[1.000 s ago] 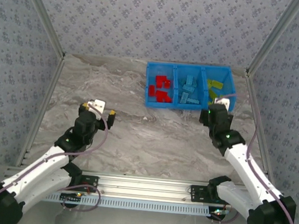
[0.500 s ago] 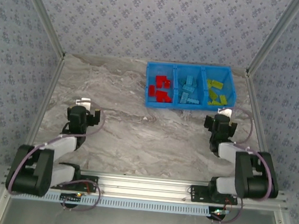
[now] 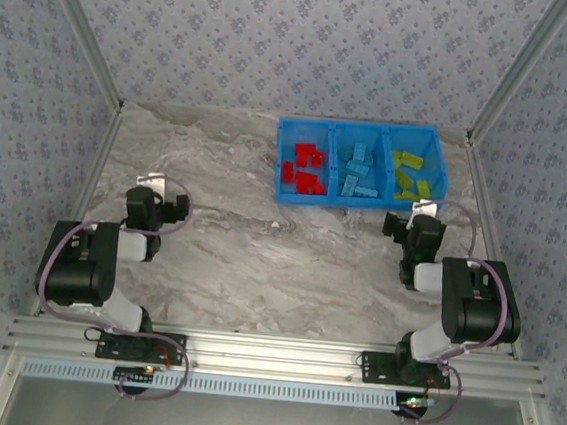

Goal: Sort the legos into containers by color

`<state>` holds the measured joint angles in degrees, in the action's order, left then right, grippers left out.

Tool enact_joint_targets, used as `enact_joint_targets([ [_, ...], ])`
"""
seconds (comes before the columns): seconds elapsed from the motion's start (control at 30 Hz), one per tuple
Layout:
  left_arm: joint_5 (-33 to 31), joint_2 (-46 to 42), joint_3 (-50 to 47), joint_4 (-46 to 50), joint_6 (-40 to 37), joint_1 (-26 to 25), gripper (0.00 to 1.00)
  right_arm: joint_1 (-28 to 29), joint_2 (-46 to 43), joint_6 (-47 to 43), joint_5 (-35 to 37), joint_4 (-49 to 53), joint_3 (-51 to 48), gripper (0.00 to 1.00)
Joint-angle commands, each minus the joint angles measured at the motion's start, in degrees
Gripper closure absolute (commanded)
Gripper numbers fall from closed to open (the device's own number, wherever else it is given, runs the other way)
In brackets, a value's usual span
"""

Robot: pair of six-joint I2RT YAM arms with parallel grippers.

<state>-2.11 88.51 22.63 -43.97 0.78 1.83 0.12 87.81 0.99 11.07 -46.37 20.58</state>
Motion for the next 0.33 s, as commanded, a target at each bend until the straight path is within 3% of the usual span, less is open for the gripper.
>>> enact_joint_targets([
  [0.0,1.41,-0.61,1.10,-2.46,0.95,-0.13,0.01,-0.45,-0.81,-0.99,-1.48,-1.08,1.13,0.00],
  [0.3,1.40,-0.62,1.10,-2.44,0.94,-0.09,0.01,-0.56,-0.84,-0.99,-1.75,-1.35,1.02,0.00],
])
